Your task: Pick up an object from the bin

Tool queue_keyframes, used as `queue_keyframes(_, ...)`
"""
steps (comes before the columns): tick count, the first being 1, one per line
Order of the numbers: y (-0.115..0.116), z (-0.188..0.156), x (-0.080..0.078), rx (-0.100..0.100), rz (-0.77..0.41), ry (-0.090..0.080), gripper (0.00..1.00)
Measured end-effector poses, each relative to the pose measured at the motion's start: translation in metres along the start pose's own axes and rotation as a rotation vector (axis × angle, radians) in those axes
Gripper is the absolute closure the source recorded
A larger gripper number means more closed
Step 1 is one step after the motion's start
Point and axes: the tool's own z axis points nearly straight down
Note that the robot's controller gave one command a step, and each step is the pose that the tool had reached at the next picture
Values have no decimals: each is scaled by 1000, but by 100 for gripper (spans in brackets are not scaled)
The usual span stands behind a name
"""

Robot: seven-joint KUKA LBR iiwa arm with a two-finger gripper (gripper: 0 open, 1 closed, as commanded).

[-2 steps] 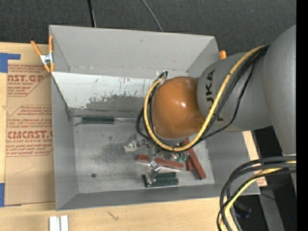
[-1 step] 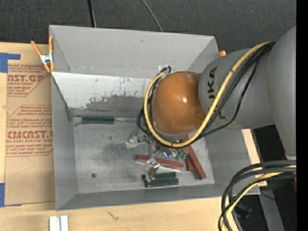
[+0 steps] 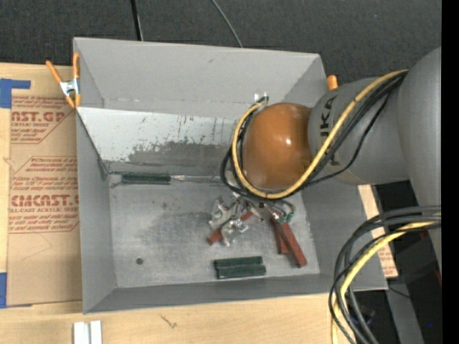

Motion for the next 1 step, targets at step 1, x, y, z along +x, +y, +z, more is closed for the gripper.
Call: queue_keyframes(1,0,0,0,0,0,-1,100)
